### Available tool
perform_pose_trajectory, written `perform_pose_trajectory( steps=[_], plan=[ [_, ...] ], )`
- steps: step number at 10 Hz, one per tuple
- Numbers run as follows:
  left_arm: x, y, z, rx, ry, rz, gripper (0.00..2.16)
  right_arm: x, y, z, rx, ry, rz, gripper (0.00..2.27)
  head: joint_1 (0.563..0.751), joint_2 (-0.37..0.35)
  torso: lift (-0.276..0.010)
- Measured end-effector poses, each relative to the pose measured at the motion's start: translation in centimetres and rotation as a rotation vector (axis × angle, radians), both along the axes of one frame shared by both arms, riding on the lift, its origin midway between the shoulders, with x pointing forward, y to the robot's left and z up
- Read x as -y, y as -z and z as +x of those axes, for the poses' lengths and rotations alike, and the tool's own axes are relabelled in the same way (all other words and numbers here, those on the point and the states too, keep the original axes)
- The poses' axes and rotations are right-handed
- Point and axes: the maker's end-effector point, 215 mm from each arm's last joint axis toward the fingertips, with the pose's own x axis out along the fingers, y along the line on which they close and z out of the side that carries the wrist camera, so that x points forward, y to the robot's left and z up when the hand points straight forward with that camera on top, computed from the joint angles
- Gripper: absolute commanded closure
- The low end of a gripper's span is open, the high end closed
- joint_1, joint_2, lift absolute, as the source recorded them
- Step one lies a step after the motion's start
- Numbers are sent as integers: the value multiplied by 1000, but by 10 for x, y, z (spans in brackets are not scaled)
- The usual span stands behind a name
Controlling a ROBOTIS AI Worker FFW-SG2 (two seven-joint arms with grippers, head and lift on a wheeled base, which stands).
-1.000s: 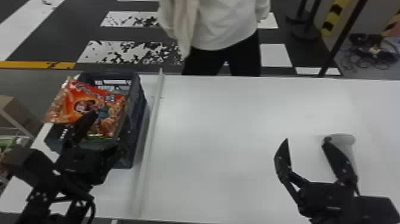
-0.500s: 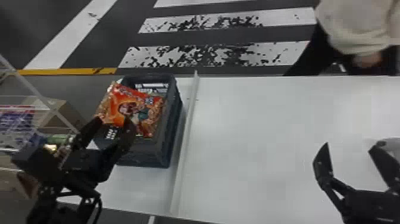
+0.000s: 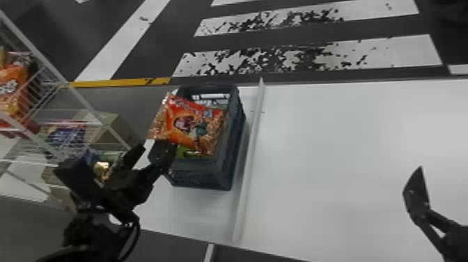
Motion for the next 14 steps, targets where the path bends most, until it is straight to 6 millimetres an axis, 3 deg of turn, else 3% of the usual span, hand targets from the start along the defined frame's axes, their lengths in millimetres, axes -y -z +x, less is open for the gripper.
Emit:
perform_pose_trajectory(
  steps=[3, 7, 12, 14],
  plan=[
    [-32, 9, 1, -54, -47, -49, 137, -2, 5, -3, -21, -14, -10, 103, 695, 350, -95],
    [-58, 14, 27, -93, -77, -158, 137, -4, 9, -7, -42, -25, -18, 103, 695, 350, -95],
    [-31, 22, 76, -118, -22, -208, 137, -2, 8, -8, -41, -19, -18, 110, 695, 350, -95],
    [-18, 20, 86, -114, 2, -211, 137, 1, 6, -7, -39, -13, -19, 110, 695, 329, -95]
  ],
)
